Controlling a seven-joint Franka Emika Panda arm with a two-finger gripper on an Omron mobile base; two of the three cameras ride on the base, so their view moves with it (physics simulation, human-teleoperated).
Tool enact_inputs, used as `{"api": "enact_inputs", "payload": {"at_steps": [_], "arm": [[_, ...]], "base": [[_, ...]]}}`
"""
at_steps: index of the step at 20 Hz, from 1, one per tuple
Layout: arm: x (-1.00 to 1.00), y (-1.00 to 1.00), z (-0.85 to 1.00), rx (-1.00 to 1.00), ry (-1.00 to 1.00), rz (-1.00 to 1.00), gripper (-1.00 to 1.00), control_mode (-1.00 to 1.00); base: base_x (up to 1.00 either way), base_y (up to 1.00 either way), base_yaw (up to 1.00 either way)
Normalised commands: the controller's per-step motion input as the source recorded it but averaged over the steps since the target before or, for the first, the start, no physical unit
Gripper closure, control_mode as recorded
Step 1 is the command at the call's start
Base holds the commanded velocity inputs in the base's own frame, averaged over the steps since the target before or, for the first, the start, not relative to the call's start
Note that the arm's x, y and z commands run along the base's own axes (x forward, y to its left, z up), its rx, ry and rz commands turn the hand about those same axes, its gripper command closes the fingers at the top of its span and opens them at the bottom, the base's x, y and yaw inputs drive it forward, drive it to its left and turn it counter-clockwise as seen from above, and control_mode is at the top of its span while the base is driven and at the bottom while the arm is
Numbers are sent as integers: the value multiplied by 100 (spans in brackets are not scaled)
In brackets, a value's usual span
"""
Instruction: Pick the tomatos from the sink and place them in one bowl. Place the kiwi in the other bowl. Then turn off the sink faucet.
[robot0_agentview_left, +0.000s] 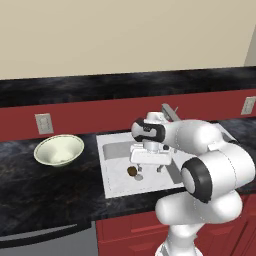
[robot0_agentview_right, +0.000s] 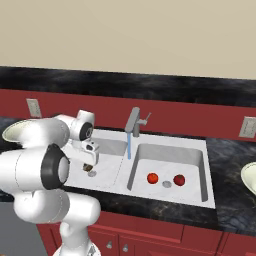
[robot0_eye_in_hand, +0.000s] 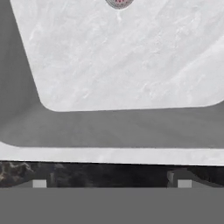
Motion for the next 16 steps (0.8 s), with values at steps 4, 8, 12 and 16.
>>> {"api": "enact_inputs", "payload": {"at_steps": [4, 8, 12, 16], "arm": [[15, 15, -17, 0, 0, 0, -100, -100], [22, 7, -14, 0, 0, 0, -100, -100], [32, 0, -18, 0, 0, 0, -100, -100], [33, 0, -24, 0, 0, 0, -100, -100]], "base": [[0, 0, 0], [0, 0, 0], [0, 0, 0], [0, 0, 0]]}}
